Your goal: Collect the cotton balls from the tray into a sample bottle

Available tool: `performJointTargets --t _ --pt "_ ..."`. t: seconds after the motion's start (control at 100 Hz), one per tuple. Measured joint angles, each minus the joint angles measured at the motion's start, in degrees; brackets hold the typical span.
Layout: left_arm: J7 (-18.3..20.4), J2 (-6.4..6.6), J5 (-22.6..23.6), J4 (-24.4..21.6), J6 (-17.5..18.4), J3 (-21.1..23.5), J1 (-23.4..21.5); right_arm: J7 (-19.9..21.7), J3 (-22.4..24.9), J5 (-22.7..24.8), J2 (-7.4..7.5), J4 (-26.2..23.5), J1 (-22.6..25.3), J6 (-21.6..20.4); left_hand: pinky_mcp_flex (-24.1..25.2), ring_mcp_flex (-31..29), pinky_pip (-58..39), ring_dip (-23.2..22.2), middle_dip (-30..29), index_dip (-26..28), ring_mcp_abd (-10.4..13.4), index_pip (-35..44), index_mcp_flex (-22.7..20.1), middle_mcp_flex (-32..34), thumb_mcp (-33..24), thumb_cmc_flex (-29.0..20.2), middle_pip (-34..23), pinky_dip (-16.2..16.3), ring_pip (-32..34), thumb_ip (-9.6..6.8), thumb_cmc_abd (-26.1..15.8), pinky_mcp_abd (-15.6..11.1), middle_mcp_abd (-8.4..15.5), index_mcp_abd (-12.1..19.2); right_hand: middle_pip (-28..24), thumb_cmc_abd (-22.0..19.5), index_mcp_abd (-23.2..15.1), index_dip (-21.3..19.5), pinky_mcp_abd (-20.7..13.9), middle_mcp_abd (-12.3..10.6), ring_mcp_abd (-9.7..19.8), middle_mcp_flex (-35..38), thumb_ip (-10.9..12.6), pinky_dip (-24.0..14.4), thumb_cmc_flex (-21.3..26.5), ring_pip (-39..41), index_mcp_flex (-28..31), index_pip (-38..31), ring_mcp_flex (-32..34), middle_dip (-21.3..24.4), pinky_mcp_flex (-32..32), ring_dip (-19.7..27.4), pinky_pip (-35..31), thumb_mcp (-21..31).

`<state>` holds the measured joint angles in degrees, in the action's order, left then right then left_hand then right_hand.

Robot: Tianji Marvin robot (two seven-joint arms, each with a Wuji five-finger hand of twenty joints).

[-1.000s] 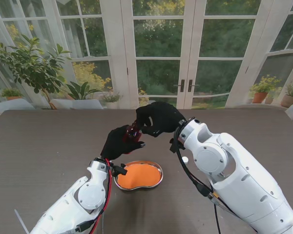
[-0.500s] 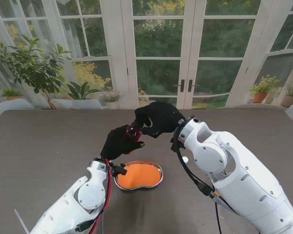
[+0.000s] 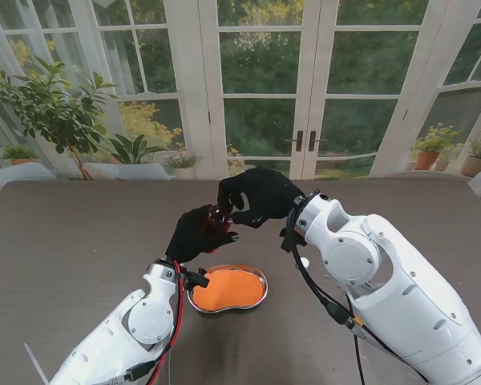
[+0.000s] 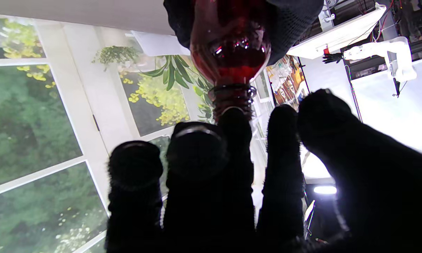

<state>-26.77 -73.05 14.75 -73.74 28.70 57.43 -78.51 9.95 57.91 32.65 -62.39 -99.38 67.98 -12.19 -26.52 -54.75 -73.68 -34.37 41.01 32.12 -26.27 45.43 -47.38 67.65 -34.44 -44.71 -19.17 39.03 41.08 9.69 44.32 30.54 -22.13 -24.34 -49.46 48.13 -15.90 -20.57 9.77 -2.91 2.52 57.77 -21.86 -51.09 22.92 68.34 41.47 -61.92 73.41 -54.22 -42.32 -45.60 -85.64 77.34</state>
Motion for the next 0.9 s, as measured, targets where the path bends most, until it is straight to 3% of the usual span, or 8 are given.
performJointTargets --t 0.4,0.51,0.64,0.69,0.9 --pt "0.17 0.00 -0.04 -0.05 0.00 -0.02 0.02 0.83 0.44 -2.39 0.07 0.00 0.18 0.43 0.00 0.00 0.00 0.00 -0.01 0.00 0.00 0.00 0.00 0.00 0.00 0.00 0.00 0.00 0.00 0.00 0.00 0.00 0.00 0.00 0.86 -1.44 -1.33 0.00 0.00 0.38 -0.36 -3.37 0.44 -1.48 -3.31 -0.07 -0.72 8.77 -1.54 3.49 1.37 0.00 0.93 -2.33" --pt "0.20 0.01 -0.04 -0.06 0.00 -0.01 0.02 0.72 0.45 -2.83 0.07 0.02 0.28 0.70 0.00 0.00 0.00 0.00 -0.01 0.00 0.00 0.00 0.00 0.00 0.00 0.00 0.00 0.00 0.00 0.00 0.00 0.00 0.00 0.00 0.86 -3.58 -1.33 0.00 0.00 0.48 -0.40 -3.40 2.80 -1.62 -4.10 -0.07 -0.72 12.87 -1.54 4.12 1.41 0.00 1.03 -3.01" --pt "0.23 0.01 -0.04 -0.06 0.00 0.00 0.02 0.71 0.48 -3.23 0.05 0.07 0.37 0.95 0.00 0.00 0.00 0.00 -0.01 0.00 0.00 0.00 0.00 0.00 0.00 0.00 0.00 0.00 0.00 0.00 0.00 0.00 0.00 0.00 0.86 -5.44 -1.31 -2.50 0.00 0.58 -0.52 -3.42 8.82 -2.18 -5.53 -0.07 -1.45 19.29 -1.55 4.43 1.45 0.00 1.10 -3.18" --pt "0.24 0.01 -0.04 -0.06 0.00 0.00 0.02 0.70 0.52 -3.30 0.04 0.07 0.42 1.01 0.00 0.00 0.00 0.00 -0.01 0.00 0.00 0.00 0.00 0.00 0.00 0.00 0.00 0.00 0.00 0.00 0.00 0.00 0.00 0.00 0.86 -5.64 -1.29 -4.18 0.00 0.60 -0.57 -3.42 9.33 -2.20 -6.12 -0.07 -2.08 21.13 -1.55 4.45 1.46 0.00 1.12 -3.74" --pt "0.21 0.01 0.03 -0.06 0.01 0.01 0.02 0.00 0.60 -3.06 -0.01 0.11 0.60 1.29 0.00 0.00 0.00 0.00 -0.01 0.00 0.00 0.00 0.00 0.00 0.00 0.00 0.00 0.00 0.00 0.00 0.00 0.00 0.00 0.00 0.86 -7.06 0.12 -4.41 0.00 0.69 -0.58 -3.43 9.59 -2.22 -6.89 -0.07 -2.78 23.69 -1.55 4.67 1.45 0.00 1.13 -4.75"
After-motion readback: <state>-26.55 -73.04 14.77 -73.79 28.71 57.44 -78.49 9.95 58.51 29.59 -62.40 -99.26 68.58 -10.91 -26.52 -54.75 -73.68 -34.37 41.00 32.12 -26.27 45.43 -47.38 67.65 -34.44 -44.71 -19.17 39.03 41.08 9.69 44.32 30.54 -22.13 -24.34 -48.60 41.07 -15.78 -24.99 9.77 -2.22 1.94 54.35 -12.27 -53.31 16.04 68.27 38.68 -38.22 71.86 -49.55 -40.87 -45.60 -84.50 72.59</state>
